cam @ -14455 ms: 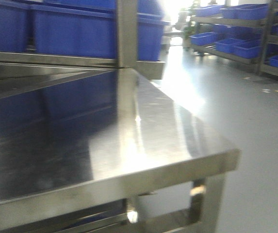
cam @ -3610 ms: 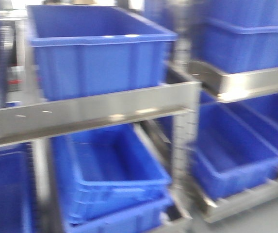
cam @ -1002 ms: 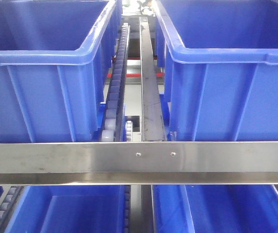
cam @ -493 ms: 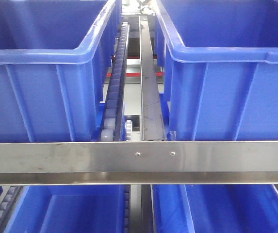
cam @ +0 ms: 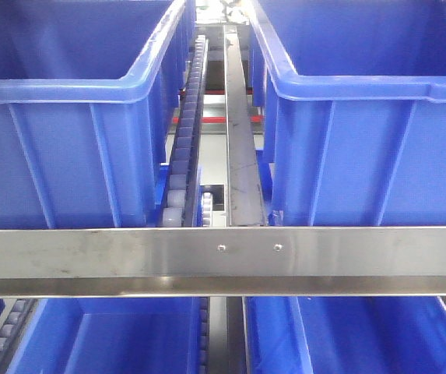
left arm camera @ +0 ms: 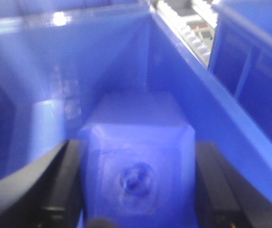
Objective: Pick and sort blue part to right shelf
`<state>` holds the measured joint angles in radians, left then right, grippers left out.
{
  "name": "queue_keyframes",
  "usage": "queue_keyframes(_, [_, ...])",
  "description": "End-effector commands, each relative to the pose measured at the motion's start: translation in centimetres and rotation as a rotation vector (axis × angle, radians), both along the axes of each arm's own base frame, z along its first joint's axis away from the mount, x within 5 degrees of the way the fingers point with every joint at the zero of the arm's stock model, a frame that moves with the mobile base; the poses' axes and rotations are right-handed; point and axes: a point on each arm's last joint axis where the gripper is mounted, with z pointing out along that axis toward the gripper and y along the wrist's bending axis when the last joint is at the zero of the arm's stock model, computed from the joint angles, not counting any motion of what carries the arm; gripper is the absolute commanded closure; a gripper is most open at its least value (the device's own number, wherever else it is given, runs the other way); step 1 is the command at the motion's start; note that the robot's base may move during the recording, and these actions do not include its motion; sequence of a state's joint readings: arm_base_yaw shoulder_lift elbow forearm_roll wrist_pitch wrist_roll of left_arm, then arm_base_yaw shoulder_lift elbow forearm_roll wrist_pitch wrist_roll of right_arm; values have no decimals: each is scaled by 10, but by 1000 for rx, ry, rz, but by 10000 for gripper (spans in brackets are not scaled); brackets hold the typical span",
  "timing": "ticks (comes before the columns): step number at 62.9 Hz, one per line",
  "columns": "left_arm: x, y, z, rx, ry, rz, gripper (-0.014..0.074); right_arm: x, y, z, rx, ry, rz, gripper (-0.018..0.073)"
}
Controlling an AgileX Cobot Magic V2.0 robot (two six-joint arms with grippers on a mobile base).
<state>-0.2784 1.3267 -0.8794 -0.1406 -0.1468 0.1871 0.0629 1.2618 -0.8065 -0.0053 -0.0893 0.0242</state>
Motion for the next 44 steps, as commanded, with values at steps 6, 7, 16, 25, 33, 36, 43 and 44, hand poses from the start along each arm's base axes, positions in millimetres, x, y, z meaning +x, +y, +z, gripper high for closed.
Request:
queue_keyframes(6, [1,11,29,-60,-141,49,59,5,1,32,3,-117,5,-59])
queue_keyframes(7, [1,11,29,-59,-137,50,59,5,1,33,3,-118,5,-59])
queue_keyframes(16, [1,12,27,-57,-125,51,61,6,1,37,3,-128,5,-56])
queue_keyframes(25, [-6,14,37,-64,-158,50,113,5,1,37,3,-129,5,-52])
queue_keyframes(33, [-17,20,51,-73,-205,64,286,3,0,41,5,-150,3,-24])
queue_keyframes(36, [-21,25,55,-77,-216,77,367,2,0,42,5,-159,3,36])
queue_keyframes(43, [-27,38,62,-87,-221,119,468,2,0,42,4,-158,3,307])
queue_keyframes(44, [-28,39,63,-87,-221,122,465,2,0,42,4,-156,3,349])
